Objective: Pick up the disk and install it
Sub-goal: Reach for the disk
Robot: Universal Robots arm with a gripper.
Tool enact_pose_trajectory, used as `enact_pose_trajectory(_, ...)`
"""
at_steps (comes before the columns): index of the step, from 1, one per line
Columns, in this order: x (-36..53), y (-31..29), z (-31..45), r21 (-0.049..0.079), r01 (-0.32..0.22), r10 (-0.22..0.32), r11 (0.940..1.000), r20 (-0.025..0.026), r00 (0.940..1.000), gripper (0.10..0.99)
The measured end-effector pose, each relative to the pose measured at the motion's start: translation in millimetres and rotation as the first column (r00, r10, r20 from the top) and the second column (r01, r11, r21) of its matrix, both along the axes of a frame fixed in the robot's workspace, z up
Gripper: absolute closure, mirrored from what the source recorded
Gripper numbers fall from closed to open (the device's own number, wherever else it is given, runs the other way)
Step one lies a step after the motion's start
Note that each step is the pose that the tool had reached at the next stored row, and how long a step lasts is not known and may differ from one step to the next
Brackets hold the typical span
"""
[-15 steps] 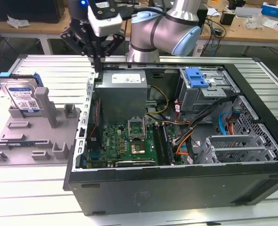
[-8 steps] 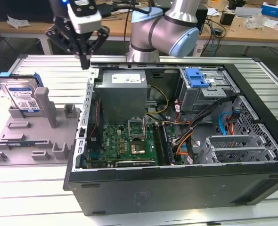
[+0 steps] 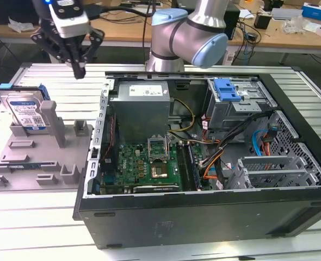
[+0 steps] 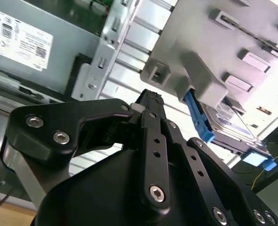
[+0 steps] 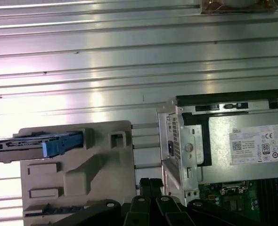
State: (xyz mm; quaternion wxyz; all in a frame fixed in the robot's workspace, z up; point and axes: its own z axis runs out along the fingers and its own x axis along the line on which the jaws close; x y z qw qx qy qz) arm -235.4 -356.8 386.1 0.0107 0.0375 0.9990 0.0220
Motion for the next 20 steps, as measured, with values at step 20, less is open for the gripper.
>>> enact_pose_trajectory(20, -107.0, 34.1, -10.9, 0.0, 0.0, 0.0, 1.0, -0.0135, 0.9999, 0.98)
